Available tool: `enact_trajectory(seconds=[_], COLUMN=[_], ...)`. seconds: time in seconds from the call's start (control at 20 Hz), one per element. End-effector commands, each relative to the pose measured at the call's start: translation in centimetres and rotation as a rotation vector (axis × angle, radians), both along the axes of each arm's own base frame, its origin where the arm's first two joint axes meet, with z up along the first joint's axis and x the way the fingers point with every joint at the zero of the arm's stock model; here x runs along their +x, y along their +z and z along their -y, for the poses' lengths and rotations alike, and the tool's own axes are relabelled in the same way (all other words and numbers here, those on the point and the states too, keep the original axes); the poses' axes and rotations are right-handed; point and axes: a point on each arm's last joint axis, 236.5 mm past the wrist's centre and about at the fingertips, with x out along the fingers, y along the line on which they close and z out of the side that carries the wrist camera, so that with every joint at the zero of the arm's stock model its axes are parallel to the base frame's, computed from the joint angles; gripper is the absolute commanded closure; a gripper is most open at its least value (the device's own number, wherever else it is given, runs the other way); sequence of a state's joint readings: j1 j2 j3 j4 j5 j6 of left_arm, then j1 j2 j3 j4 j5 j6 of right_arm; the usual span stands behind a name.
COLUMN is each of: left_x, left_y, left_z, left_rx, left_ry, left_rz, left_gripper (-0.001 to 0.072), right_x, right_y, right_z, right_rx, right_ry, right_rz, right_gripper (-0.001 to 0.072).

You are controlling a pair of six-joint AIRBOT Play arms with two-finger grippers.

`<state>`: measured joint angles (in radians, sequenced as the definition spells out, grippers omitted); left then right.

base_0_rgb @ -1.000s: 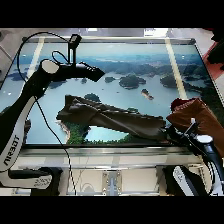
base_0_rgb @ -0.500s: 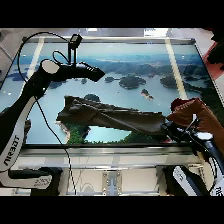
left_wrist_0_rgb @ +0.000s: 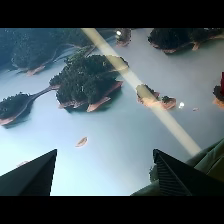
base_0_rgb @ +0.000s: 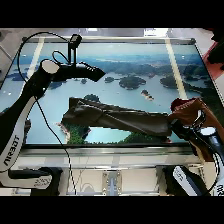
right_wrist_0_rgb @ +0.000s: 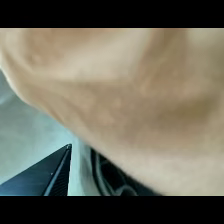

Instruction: Fold the shirts.

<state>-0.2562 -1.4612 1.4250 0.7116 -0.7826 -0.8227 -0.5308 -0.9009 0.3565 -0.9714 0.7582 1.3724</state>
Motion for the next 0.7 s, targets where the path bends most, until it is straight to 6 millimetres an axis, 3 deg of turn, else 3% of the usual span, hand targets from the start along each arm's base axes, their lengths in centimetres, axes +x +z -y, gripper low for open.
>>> enact_trajectory(seconds=[0.0,0.15,0.35,0.65], left_x=[0.0,0.0,0.0,0.0], left_y=[0.1,0.1,0.1,0.1], left_z=[0.0,0.0,0.0,0.0], left_rx=[-0.002,-0.003,-0.003,-0.003], left_ry=[0.001,0.001,0.0,0.001], left_rz=[0.001,0.001,0.001,0.0], left_gripper=[0.0023,0.0022,0.0023,0.0023], right_x=[1.1,1.1,0.6,3.6], right_y=[0.8,0.5,-1.8,-2.6], right_z=[0.3,0.4,-0.3,-4.7], right_rx=[0.005,-0.001,0.051,0.227], right_ry=[-0.027,-0.024,-0.014,0.049], right_rz=[0.047,0.042,-0.025,0.067], right_gripper=[0.0231,0.0231,0.0231,0.0232])
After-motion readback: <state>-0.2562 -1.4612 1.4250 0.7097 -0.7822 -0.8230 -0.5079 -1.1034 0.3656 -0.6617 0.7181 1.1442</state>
